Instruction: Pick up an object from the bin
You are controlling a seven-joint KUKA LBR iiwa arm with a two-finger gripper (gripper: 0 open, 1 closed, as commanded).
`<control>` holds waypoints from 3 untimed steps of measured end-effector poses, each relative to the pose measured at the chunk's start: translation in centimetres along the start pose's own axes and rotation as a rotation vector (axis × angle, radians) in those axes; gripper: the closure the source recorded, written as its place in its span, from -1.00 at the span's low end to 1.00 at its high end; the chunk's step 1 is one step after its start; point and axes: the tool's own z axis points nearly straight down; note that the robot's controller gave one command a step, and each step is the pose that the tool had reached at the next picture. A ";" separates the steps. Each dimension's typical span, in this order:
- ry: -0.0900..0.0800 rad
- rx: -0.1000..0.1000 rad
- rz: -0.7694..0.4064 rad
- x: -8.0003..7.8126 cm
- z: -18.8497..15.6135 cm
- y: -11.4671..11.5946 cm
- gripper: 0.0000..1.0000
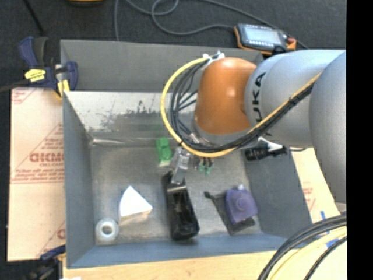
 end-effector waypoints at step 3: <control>-0.039 -0.020 -0.002 3.5 0.0 4.8 1.00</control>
Offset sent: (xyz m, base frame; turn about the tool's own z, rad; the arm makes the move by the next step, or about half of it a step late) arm -0.0389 0.0230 -0.0985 -0.1656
